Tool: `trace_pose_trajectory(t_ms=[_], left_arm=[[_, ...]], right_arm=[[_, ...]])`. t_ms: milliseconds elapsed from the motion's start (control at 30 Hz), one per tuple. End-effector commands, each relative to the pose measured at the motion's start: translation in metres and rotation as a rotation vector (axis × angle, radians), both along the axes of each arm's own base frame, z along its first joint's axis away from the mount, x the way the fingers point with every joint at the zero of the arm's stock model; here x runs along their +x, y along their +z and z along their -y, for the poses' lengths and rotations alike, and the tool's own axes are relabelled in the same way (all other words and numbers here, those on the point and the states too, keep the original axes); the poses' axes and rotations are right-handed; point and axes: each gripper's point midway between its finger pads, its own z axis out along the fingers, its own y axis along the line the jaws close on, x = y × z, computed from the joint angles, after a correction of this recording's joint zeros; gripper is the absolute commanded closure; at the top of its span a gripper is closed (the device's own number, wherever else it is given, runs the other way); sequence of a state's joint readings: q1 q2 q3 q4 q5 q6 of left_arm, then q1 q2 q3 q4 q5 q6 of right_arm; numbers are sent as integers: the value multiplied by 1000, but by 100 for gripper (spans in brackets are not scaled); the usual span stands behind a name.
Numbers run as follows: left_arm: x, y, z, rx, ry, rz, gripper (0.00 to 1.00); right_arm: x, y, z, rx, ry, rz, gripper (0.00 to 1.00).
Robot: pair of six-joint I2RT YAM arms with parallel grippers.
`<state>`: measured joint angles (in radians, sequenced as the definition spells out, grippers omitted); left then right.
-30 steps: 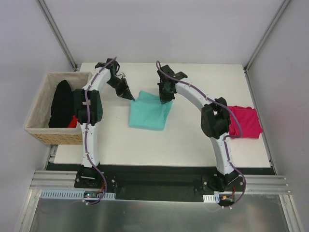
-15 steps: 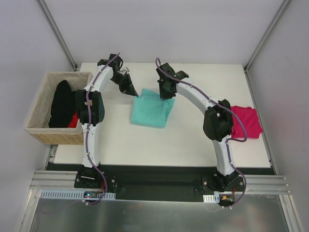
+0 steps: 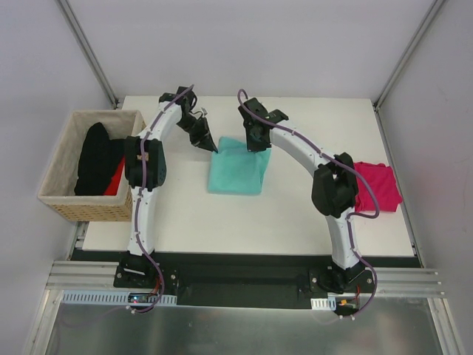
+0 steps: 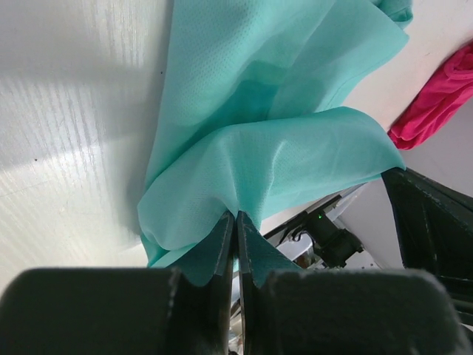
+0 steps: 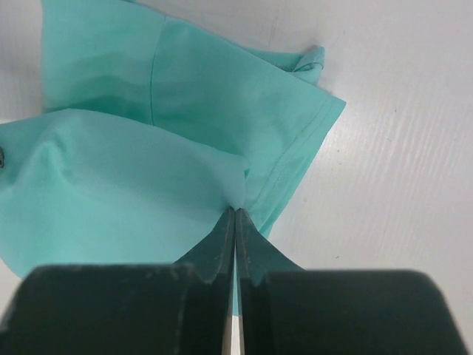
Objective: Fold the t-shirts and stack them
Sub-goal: Fold the long partially folded tshirt into a neat square
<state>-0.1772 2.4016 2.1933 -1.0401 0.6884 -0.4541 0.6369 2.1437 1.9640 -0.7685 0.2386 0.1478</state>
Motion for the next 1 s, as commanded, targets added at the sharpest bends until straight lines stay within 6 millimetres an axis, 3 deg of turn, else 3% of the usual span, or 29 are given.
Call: trace_pose_trajectory(t_ms=[0, 467, 633, 967], left_arm=[[-3, 7, 4, -23, -38, 7, 98], [3, 4, -1, -33, -25, 5, 96], [7, 5, -3, -37, -18, 11, 78], [24, 5, -3, -85, 6, 35, 67]], right_arm=[[6, 35, 9, 3, -57, 92, 99], [33, 46, 26, -42, -127, 157, 99], [36, 39, 30, -43, -135, 139, 99], [29, 14, 29, -50, -117, 68, 99]])
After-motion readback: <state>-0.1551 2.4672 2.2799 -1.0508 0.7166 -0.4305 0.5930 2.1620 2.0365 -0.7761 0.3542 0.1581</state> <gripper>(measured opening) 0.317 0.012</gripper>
